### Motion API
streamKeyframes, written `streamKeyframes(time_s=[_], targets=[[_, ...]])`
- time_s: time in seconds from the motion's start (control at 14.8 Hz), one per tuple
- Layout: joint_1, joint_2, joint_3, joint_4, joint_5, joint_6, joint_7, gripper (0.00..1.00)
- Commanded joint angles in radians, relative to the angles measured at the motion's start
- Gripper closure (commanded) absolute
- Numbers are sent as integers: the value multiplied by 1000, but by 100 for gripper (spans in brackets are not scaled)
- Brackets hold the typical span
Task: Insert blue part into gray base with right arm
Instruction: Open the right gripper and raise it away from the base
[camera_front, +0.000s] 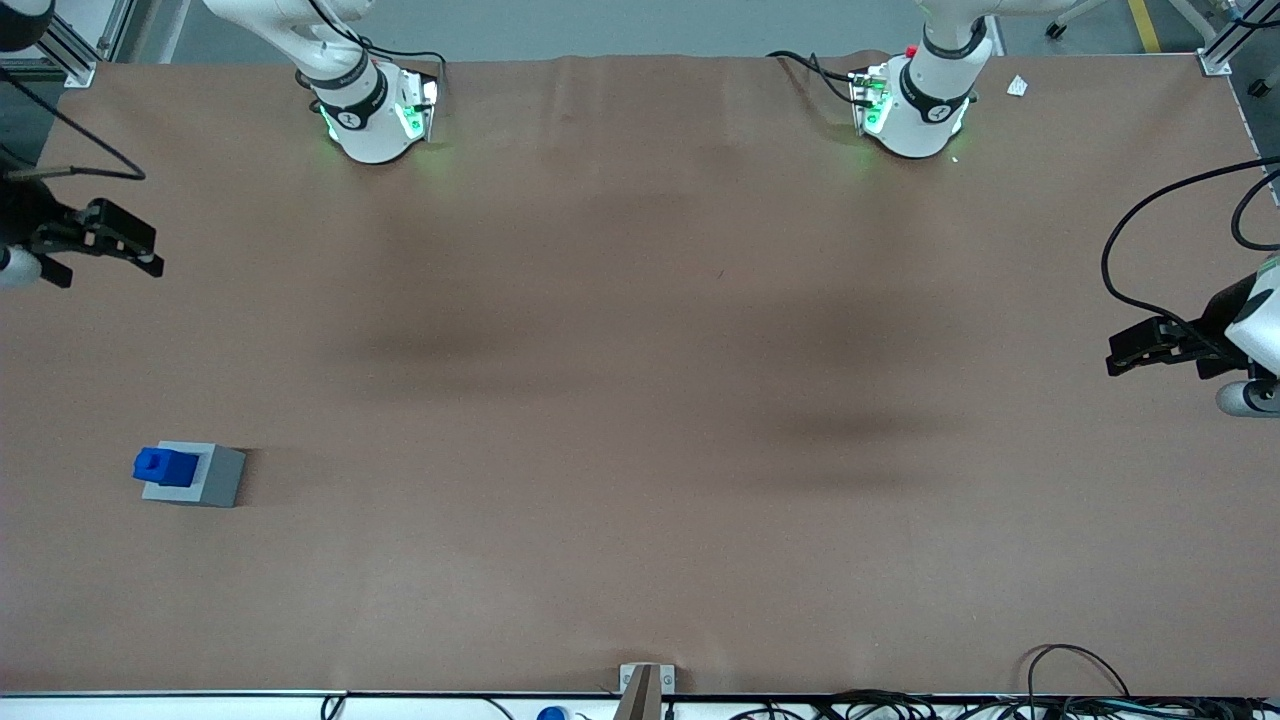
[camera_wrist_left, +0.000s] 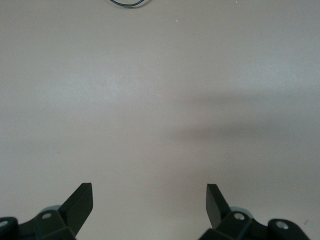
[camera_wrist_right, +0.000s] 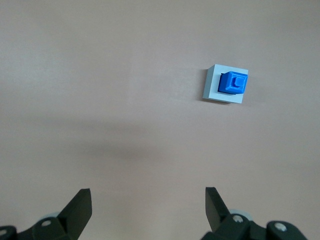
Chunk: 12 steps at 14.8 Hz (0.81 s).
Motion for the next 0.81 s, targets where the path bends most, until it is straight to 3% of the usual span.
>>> streamKeyframes(time_s=[0.0,0.2,0.75], targets=[[13,-108,-3,-139,17,56,18,0],[13,-105,-3,-122,16,27,92,0],[1,-79,-11,-44,16,-50,102,0]])
